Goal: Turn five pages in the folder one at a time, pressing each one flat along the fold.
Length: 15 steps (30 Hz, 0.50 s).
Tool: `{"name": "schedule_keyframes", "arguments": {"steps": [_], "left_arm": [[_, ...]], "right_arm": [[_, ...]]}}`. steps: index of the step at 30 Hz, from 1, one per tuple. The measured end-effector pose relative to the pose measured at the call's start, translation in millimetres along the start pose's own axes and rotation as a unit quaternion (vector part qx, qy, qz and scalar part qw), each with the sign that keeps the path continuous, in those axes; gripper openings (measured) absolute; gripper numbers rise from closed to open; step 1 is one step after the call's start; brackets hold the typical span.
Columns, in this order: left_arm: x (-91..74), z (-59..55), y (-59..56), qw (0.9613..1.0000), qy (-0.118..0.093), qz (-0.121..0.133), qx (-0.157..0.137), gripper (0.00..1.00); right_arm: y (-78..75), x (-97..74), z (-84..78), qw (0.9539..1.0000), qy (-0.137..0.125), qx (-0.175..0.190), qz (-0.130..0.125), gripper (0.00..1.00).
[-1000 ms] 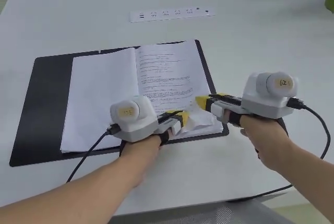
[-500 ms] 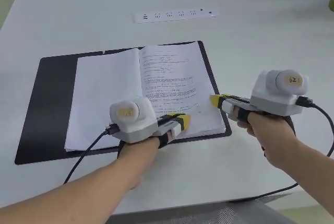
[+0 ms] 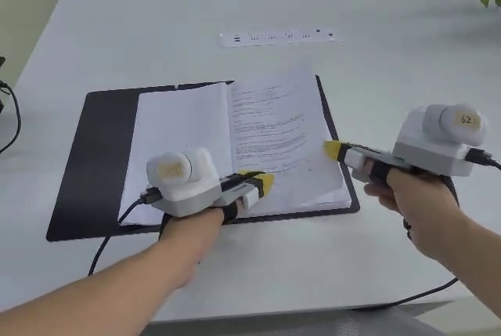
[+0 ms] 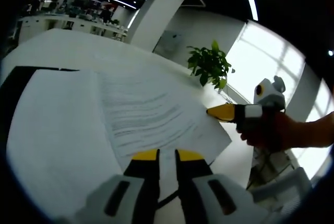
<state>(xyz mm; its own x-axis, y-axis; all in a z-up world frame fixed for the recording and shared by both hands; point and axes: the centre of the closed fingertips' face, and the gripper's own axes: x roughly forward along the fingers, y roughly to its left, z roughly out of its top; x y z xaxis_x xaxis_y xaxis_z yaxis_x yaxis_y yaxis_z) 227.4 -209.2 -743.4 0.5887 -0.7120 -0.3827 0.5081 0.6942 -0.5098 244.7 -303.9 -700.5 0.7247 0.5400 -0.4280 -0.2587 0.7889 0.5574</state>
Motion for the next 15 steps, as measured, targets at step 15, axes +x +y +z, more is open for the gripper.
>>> {"name": "schedule_keyframes", "arguments": {"steps": [15], "left_arm": [[-84.8,21.9,31.8,0.9981,-0.047,0.039,0.006,0.10]], "right_arm": [[80.8,8.8,18.3,0.9930,-0.039,0.078,0.080,0.00]]}}
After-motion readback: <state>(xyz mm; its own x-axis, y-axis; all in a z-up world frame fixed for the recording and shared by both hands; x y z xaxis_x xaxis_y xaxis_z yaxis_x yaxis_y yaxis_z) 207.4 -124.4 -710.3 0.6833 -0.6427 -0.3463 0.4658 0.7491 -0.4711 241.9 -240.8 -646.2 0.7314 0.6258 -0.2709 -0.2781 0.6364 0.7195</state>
